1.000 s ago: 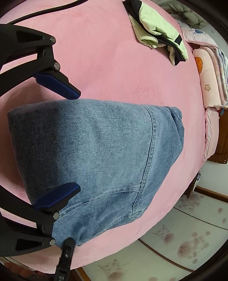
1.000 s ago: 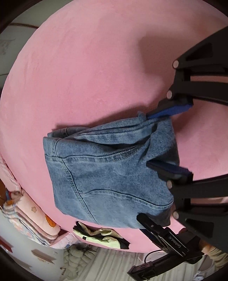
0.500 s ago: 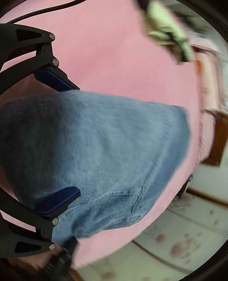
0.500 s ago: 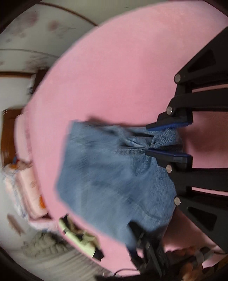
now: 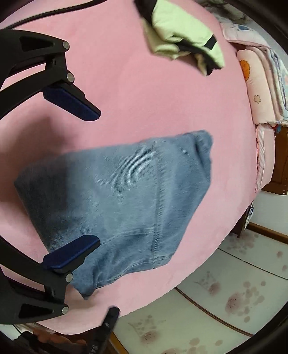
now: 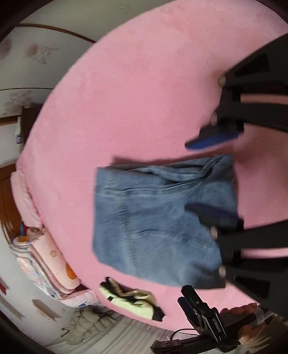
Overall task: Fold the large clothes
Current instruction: 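Open the left tool and press the folded jacket flat with both tools, then lower both open tools to the edge of the folded denim jacket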
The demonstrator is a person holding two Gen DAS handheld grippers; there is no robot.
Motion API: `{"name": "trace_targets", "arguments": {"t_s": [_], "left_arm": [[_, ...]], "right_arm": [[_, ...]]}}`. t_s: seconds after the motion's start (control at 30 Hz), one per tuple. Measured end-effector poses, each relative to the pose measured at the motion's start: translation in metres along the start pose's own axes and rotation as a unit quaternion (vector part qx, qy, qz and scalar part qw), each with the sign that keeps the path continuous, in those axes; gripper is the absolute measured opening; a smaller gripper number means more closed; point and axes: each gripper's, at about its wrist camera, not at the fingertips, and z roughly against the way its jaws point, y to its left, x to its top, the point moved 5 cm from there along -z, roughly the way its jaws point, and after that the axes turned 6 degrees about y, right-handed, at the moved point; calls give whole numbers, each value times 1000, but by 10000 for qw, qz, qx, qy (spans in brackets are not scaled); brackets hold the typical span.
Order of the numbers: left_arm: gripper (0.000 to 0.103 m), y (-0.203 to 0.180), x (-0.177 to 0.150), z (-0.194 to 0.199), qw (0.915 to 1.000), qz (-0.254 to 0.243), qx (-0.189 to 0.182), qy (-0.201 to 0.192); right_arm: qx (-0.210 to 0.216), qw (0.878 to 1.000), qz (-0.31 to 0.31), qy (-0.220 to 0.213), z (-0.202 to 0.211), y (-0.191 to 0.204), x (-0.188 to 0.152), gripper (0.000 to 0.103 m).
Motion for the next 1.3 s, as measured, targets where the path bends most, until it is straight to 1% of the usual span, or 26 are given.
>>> {"name": "trace_targets", "arguments": {"t_s": [0.1,0.2,0.3,0.4,0.47,0.6,0.73,0.77,0.83,0.97,1.03,1.13,1.3], "left_arm": [[102,9,14,13,9998,149,-82,86],[102,20,25,18,9991,380,98,152],[103,21,37,21,9974,635,160,311],[103,14,44,23,9965,721,229,348],[103,7,48,22,9963,739,256,355],[103,-3,49,14,9954,774,263,502],[103,-9,48,8,9950,772,376,511],[103,-9,48,6,9947,813,364,523],[103,-8,47,1,9937,895,375,552],[103,-8,46,-10,9929,893,507,606],[103,-9,44,-17,9928,839,595,614],[103,-12,39,-30,9922,762,672,727],[103,-17,34,-41,9915,736,650,850]], "right_arm": [[7,9993,179,-339,23,20,17,63],[-12,9981,249,-561,35,37,30,70],[-151,9979,257,-583,42,51,44,70],[-137,9974,371,-605,46,64,54,71],[-164,9972,444,-573,46,70,57,71],[-186,9979,448,-431,40,72,61,71],[-164,9980,443,-431,36,70,60,72],[-186,9979,447,-430,33,69,60,73],[-212,9978,459,-418,29,67,61,80],[-214,9980,483,-348,17,61,62,82],[-286,9981,496,-218,5,56,59,87],[-498,9971,573,-41,-13,48,53,87],[-418,9982,385,193,-30,36,46,87]]}}
